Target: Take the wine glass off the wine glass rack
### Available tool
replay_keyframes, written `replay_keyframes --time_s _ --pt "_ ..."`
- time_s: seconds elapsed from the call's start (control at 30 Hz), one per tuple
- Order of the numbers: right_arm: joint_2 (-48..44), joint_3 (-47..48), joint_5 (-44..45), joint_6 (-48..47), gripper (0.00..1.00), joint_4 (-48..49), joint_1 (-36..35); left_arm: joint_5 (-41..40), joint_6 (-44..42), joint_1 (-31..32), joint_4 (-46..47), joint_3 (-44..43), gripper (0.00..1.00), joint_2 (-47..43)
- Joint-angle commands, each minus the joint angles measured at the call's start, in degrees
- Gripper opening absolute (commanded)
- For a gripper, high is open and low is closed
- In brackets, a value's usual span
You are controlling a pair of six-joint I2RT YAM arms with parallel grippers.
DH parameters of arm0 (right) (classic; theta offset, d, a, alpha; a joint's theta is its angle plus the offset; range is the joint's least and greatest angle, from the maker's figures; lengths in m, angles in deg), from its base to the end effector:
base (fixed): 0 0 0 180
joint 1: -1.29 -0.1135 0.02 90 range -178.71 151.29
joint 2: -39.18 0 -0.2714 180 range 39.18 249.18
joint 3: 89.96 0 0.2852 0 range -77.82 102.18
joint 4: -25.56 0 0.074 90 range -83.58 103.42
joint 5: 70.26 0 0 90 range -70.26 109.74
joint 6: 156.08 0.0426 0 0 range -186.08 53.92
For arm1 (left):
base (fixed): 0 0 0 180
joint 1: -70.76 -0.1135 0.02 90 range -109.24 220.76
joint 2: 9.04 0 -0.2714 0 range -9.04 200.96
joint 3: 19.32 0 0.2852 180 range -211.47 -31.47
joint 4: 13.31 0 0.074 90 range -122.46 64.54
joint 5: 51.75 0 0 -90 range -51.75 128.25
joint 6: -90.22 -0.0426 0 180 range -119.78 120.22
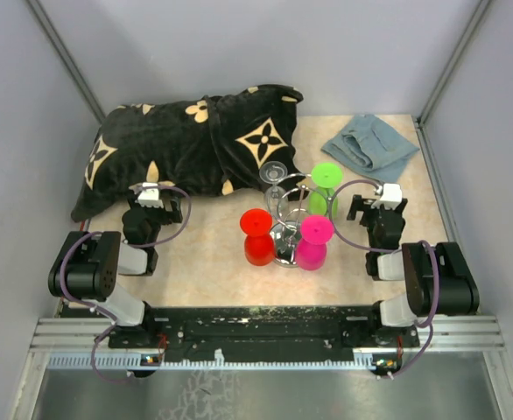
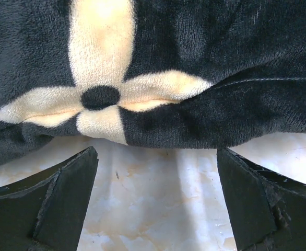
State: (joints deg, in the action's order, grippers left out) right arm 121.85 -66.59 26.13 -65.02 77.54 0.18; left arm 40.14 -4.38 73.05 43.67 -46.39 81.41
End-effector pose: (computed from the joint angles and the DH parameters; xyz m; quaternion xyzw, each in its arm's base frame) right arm 0.2464 0.0000 0.1226 0.0365 0.7497 -0.0293 0.6602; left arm 0.2655 -0.0120 0.1169 0.0558 0.7434 0.0011 0.6666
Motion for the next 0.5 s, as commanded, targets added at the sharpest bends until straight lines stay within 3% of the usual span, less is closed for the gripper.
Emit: replay_keyframes --time_s 0.0,0.47 --pt "0.1 -0.1 -0.7 -0.4 0.98 3.9 -0.5 -0.2 -0.3 0.6 2.9 0.6 1.0 0.6" --pt "-1.4 -0.9 2.1 0.5 0.98 4.6 -0.6 0.1 -0.5 0.6 2.6 1.1 1.0 -1.5"
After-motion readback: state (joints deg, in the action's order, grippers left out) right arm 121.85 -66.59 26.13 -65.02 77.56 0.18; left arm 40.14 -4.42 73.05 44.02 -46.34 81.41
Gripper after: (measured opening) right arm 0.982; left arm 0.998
